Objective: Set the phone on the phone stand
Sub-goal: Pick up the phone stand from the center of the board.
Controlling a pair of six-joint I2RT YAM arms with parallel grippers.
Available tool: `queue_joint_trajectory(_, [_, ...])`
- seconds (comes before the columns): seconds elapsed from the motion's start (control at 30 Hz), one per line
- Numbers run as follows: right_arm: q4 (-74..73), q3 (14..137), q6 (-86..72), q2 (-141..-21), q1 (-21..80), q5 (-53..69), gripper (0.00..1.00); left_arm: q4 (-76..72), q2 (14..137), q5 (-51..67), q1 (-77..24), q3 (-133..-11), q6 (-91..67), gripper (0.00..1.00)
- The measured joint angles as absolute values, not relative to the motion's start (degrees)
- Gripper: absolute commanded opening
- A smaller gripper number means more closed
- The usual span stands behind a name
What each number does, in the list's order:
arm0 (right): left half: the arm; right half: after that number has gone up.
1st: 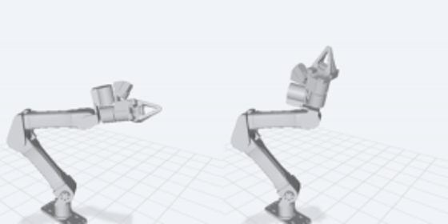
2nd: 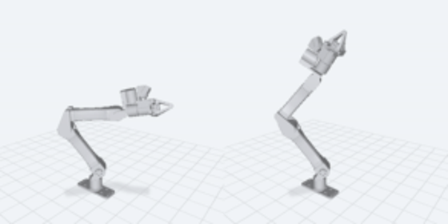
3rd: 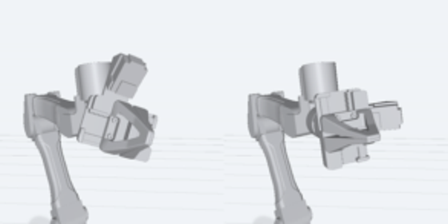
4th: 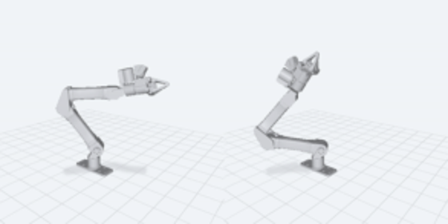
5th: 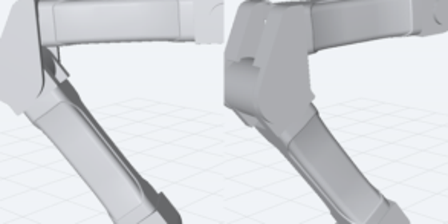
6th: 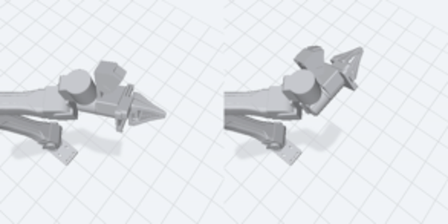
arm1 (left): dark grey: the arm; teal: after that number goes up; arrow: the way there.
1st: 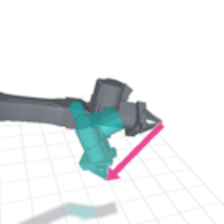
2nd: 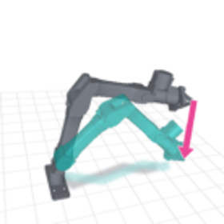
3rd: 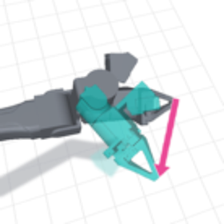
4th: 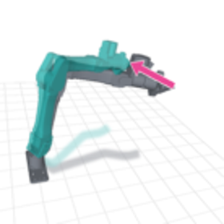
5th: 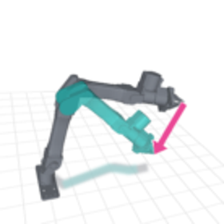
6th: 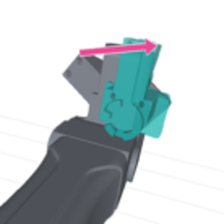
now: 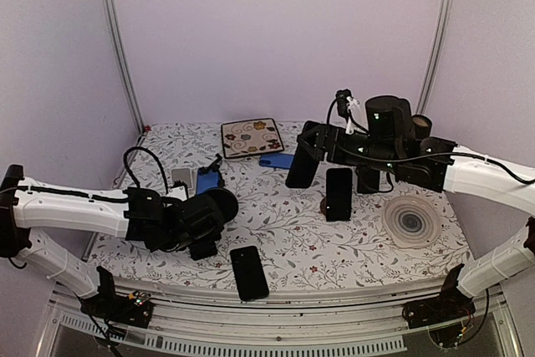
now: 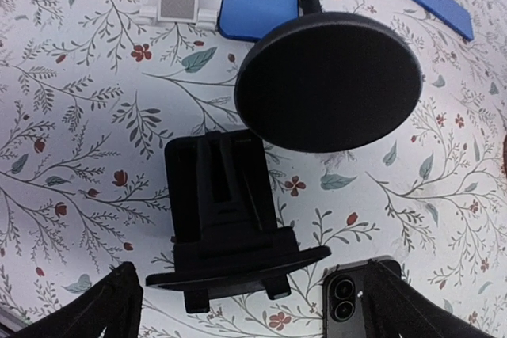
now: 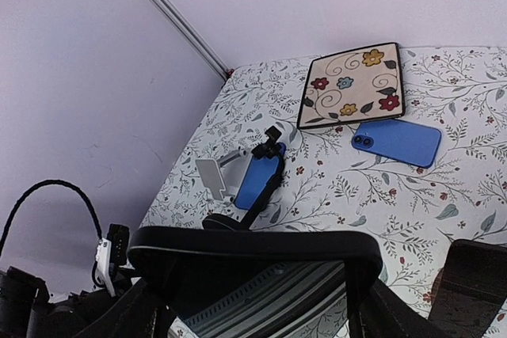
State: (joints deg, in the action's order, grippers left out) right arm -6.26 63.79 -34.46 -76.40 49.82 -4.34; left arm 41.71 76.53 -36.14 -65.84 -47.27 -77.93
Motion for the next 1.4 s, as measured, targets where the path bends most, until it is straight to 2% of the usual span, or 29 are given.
queue_joint_trajectory(0.2, [-6.5, 63.18, -34.46, -75.29, 49.82, -4.43, 0.13, 40.29, 81.58, -38.2, -65.71, -48.93, -78.91, 0.97])
queue_joint_trajectory(0.4, [-6.5, 62.98, -34.44, -74.54, 49.82, -4.43, 0.13, 39.22, 82.7, -39.09, -65.25, -48.34, -79.81, 0.89])
queue_joint_trajectory(0.53, [-6.52, 62.89, -34.44, -74.52, 49.82, -4.38, 0.13, 38.04, 84.05, -39.53, -64.71, -47.7, -79.55, 0.76])
queue_joint_trajectory(0.7, [-6.57, 62.5, -34.46, -74.35, 49.82, -4.36, 0.13, 36.95, 84.79, -39.51, -64.6, -47.24, -78.81, 0.55])
queue_joint_trajectory(0.87, [-6.61, 62.15, -34.44, -74.3, 49.82, -4.36, 0.13, 36.45, 83.46, -38.59, -64.6, -46.46, -77.52, 0.42])
queue_joint_trajectory(1.4, [-6.59, 61.95, -34.48, -74.3, 49.82, -4.27, 0.13, 36.97, 75.33, -30.87, -66.78, -44.88, -71.02, 0.4])
